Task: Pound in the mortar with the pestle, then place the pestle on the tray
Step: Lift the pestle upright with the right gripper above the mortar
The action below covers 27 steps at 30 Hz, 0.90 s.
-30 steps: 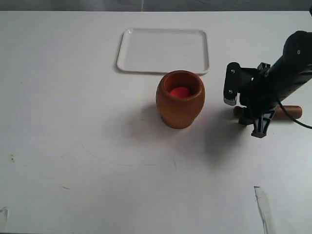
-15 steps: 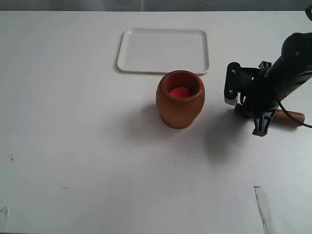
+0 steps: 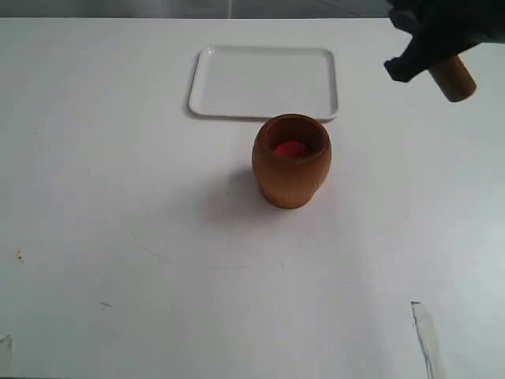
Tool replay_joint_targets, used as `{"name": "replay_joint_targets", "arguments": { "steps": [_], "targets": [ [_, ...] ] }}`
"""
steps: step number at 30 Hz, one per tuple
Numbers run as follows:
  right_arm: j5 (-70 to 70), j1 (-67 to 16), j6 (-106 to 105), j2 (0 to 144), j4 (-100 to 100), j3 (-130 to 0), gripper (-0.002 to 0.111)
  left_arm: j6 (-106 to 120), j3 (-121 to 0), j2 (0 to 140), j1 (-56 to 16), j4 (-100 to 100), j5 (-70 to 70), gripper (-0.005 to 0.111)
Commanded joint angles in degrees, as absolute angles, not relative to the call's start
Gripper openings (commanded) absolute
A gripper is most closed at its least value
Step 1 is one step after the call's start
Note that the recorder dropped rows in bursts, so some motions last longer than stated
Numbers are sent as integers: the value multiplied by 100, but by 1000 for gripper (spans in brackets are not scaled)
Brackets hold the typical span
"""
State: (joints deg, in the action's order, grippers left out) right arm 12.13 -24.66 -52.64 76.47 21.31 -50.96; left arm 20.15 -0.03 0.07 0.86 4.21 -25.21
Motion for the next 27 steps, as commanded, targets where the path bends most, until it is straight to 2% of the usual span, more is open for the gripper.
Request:
{"name": "replay_joint_targets", "arguments": {
  "steps": [1, 6, 12, 18, 27],
  "targets": [
    [346, -3283, -5258, 7410, 3078, -5082, 0, 1968, 0, 0, 42, 379, -2503, 0],
    [-494, -4191, -5072, 7425, 3176, -5024, 0, 1968, 0, 0, 42, 379, -2503, 0],
    [-2388, -4903, -4016, 7425, 2748, -4493, 0, 1968, 0, 0, 42, 379, -2503, 0],
    [-4565, -4981, -1444, 7425, 752, -3484, 0, 1968, 0, 0, 42, 379, -2503, 0],
    [-6154, -4981, -933, 7879, 201, -2549, 0, 1968, 0, 0, 42, 379, -2503, 0]
  ]
}}
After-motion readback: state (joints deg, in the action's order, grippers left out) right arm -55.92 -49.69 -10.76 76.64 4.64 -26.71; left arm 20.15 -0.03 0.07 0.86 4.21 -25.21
